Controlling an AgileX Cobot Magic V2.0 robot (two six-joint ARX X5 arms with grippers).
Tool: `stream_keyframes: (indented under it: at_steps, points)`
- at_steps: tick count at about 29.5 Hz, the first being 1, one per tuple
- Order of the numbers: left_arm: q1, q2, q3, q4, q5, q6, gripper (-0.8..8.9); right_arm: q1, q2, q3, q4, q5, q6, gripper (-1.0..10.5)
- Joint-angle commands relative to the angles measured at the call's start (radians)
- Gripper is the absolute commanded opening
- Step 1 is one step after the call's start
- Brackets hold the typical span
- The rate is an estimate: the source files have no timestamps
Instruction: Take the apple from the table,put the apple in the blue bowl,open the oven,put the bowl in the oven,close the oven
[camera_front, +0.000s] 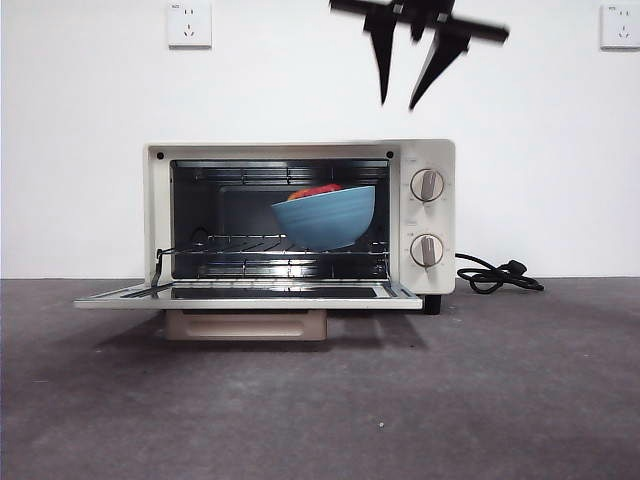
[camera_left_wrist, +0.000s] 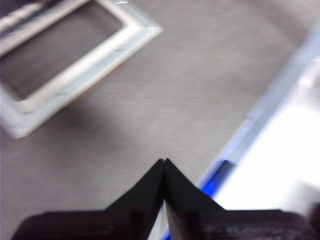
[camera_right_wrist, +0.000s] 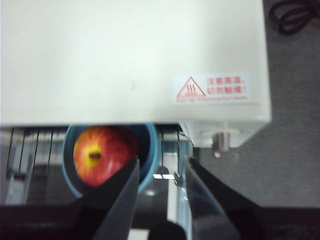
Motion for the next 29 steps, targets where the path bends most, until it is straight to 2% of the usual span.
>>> stream_keyframes:
  at_steps: [1, 6, 9, 11, 17, 21, 24, 29]
  points:
    - [0.014, 0.019, -0.002, 0.023, -0.108, -0.032, -0.05, 0.019, -0.04, 0.004, -0.028, 0.006, -0.115, 1.6]
    - [0.069, 0.062, -0.002, 0.043, -0.142, -0.045, -0.05, 0.053, -0.125, 0.004, -0.121, 0.006, -0.22, 1.5]
    - [0.123, 0.083, -0.003, 0.069, -0.141, -0.037, -0.07, 0.066, -0.17, 0.004, -0.169, 0.006, -0.246, 1.4]
    - [0.159, 0.097, -0.006, 0.085, -0.118, -0.03, -0.07, 0.075, -0.199, 0.004, -0.19, 0.006, -0.251, 0.9]
    - [0.314, 0.14, -0.072, 0.168, 0.06, 0.021, -0.08, 0.096, -0.306, 0.004, -0.212, -0.002, -0.272, 0.8]
    - [0.436, 0.185, -0.175, 0.275, 0.241, 0.016, -0.08, 0.1, -0.385, 0.004, -0.243, -0.006, -0.298, 0.7]
    - [0.512, 0.24, -0.251, 0.351, 0.368, 0.005, -0.08, 0.1, -0.441, 0.004, -0.275, -0.005, -0.307, -0.1]
    - [0.588, 0.365, -0.321, 0.441, 0.492, -0.018, -0.08, 0.099, -0.534, 0.004, -0.294, -0.005, -0.315, -0.1]
